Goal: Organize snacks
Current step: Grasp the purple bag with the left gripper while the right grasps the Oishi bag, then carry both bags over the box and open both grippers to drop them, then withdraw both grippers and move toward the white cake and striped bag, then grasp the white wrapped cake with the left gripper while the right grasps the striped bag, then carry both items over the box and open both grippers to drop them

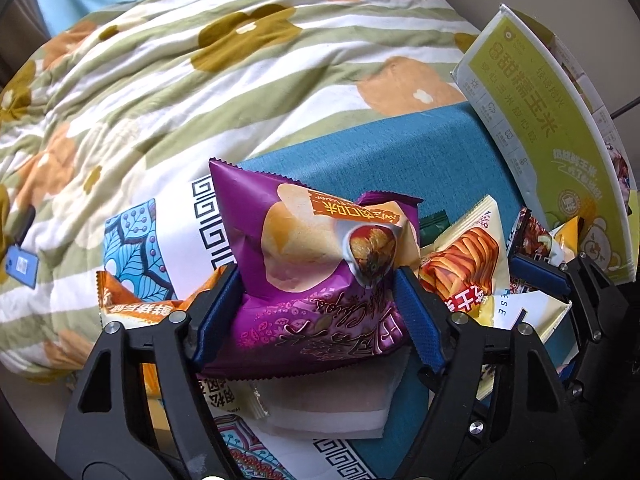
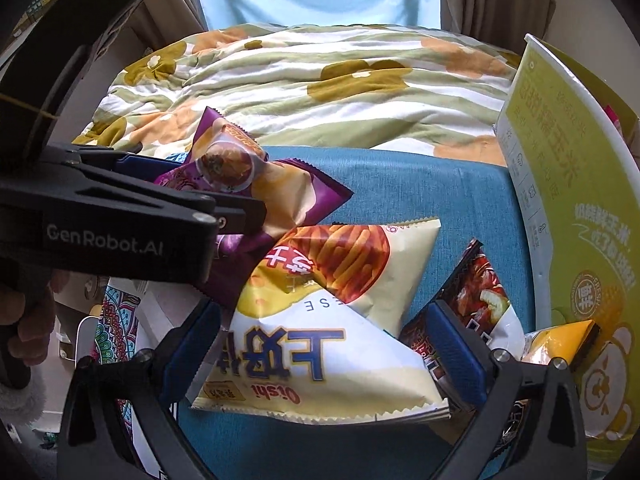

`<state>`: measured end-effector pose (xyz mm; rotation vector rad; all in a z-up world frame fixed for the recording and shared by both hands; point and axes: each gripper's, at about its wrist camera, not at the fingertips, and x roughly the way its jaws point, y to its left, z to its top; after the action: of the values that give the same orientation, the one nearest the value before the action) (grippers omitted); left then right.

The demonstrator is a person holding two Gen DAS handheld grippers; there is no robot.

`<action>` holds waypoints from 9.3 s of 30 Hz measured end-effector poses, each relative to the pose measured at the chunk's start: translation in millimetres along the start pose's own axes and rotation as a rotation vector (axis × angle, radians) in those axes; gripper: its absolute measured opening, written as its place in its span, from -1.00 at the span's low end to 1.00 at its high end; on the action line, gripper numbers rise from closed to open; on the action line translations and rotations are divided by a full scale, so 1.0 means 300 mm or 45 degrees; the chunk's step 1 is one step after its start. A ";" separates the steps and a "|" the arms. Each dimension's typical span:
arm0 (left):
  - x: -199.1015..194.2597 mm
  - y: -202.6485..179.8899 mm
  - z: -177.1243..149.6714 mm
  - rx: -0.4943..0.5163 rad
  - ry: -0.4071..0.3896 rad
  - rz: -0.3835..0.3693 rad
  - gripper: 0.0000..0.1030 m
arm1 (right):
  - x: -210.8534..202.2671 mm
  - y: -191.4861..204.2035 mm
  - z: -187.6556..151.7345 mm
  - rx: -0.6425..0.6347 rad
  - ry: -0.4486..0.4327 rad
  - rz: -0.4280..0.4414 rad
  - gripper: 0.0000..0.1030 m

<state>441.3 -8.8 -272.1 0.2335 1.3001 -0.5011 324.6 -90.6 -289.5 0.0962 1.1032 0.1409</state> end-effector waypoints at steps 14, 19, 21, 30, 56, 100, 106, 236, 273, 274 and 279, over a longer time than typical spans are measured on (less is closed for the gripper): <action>-0.076 0.005 -0.034 -0.007 -0.077 0.012 -0.05 | 0.017 0.010 0.008 -0.050 0.021 0.009 0.77; -0.113 0.010 -0.043 -0.014 -0.103 0.026 -0.05 | 0.009 0.018 0.004 -0.086 0.021 0.006 0.46; -0.125 0.009 -0.050 -0.015 -0.114 0.035 -0.05 | 0.005 0.022 0.001 -0.092 0.021 0.008 0.39; -0.239 0.007 -0.094 -0.075 -0.199 0.036 -0.05 | -0.052 0.034 -0.012 -0.081 -0.039 0.028 0.15; -0.714 -0.244 -0.106 -0.048 -0.598 -0.015 -0.04 | -0.669 -0.113 -0.018 0.111 -0.465 -0.100 0.16; -0.338 -0.895 0.116 -0.385 -0.526 0.145 0.90 | -0.646 -1.068 0.113 0.082 -0.380 0.077 0.19; -0.362 -0.865 0.004 -0.445 -0.517 0.185 0.90 | -0.636 -1.058 0.125 0.070 -0.412 0.044 0.64; -0.246 -0.131 -0.479 -0.041 -0.305 0.026 0.45 | -0.321 -0.197 -0.222 0.398 -0.392 0.002 -0.02; -0.217 -1.111 -0.013 -0.089 -0.475 0.032 0.69 | -0.932 -0.977 -0.262 0.306 -0.613 -0.012 -0.02; -0.215 -1.106 -0.024 -0.108 -0.474 0.039 0.77 | -0.928 -0.988 -0.260 0.293 -0.607 -0.003 -0.02; -0.270 -1.068 -0.107 -0.187 -0.492 0.099 0.78 | -0.896 -1.003 -0.248 0.242 -0.567 0.065 -0.02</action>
<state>245.9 -255.7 -167.1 0.0593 0.9414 -0.3608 158.7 -430.5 -130.1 0.3109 0.6672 0.0553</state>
